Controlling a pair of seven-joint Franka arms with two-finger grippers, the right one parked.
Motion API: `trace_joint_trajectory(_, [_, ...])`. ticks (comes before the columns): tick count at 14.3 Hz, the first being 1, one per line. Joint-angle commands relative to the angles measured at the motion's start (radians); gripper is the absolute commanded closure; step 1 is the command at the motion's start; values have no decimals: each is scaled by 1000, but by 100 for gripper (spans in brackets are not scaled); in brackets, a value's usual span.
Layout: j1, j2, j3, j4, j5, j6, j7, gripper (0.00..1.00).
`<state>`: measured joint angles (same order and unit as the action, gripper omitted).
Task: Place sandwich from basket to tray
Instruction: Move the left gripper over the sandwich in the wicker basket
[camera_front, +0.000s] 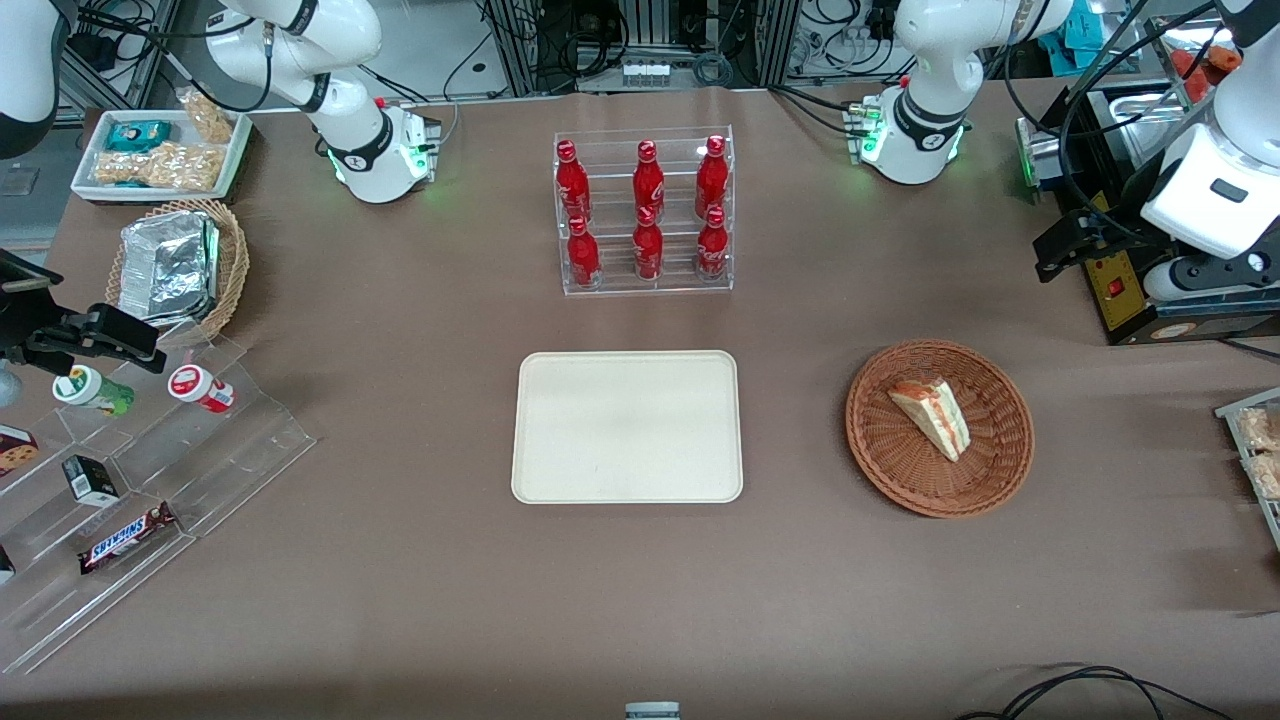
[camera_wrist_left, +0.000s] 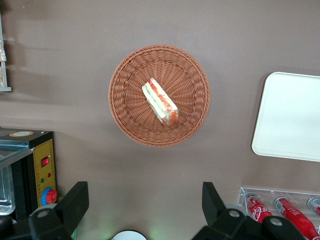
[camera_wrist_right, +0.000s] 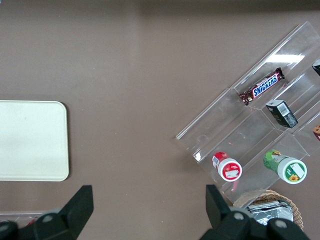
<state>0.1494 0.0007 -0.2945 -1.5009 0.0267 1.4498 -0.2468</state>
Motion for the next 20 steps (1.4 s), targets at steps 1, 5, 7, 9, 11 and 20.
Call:
trace_joint_trajectory(1, [9, -25, -8, -10, 13, -2, 12, 0])
trace_joint_trajectory(5, [13, -2, -6, -15, 10, -8, 1, 0])
trace_joint_trajectory(7, [18, 24, -3, -15, 10, -41, -2, 0])
trace_joint_trajectory(9, [21, 64, 11, -25, 10, -74, -49, 0])
trace_joint_trajectory(11, [15, 117, 12, -33, 1, 2, -229, 0])
trace_joint_trajectory(20, [4, 130, 8, -520, 125, 703, -589, 0])
